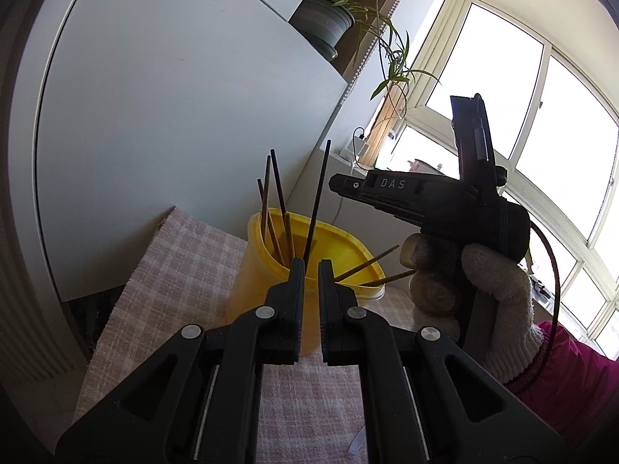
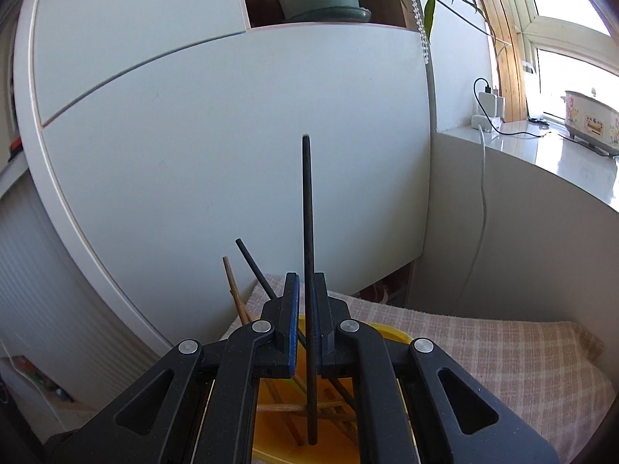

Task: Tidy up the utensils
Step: 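Withdraw both open tools from the container toward the loose chopstick and spoon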

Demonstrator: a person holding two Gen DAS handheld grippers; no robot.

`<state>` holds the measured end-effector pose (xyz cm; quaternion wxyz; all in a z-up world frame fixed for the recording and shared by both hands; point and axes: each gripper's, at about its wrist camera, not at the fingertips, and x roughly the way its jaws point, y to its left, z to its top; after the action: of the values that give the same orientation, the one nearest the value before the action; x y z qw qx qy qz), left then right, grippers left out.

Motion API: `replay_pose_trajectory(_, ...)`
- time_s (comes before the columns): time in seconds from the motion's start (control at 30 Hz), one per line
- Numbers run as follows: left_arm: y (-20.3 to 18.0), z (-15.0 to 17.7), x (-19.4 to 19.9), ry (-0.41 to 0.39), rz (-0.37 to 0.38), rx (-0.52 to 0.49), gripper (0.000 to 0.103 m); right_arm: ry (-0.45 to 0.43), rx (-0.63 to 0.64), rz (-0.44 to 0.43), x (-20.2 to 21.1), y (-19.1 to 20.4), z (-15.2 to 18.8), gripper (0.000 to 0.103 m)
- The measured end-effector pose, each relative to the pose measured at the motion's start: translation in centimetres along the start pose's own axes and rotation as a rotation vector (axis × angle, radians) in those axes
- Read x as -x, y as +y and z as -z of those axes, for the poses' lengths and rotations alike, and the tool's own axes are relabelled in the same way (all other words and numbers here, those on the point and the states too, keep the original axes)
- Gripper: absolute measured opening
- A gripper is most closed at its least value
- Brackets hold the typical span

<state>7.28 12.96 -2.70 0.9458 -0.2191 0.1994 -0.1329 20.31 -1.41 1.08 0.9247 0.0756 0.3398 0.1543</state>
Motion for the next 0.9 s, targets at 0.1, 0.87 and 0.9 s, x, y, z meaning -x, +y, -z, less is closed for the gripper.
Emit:
replay_pose_trajectory(0.1,-0.5,0.2,-0.4,0.014,-0.001,-0.007,0.004,0.01,-0.02,-0.002,1.0,-1.0,0.1,0.005)
replay_pose_trajectory(0.87,-10.1,4.5,-4.2,0.219,-0.046,-0.327,0.082,0.046,-0.16,0.0,10.9,-12.1,6.2,0.033)
replay_pose_trajectory(0.9,-10.3,4.7,-4.5,0.229,-0.043,-0.336,0.082,0.049,-0.17,0.012,10.9,-12.7,6.6,0.036)
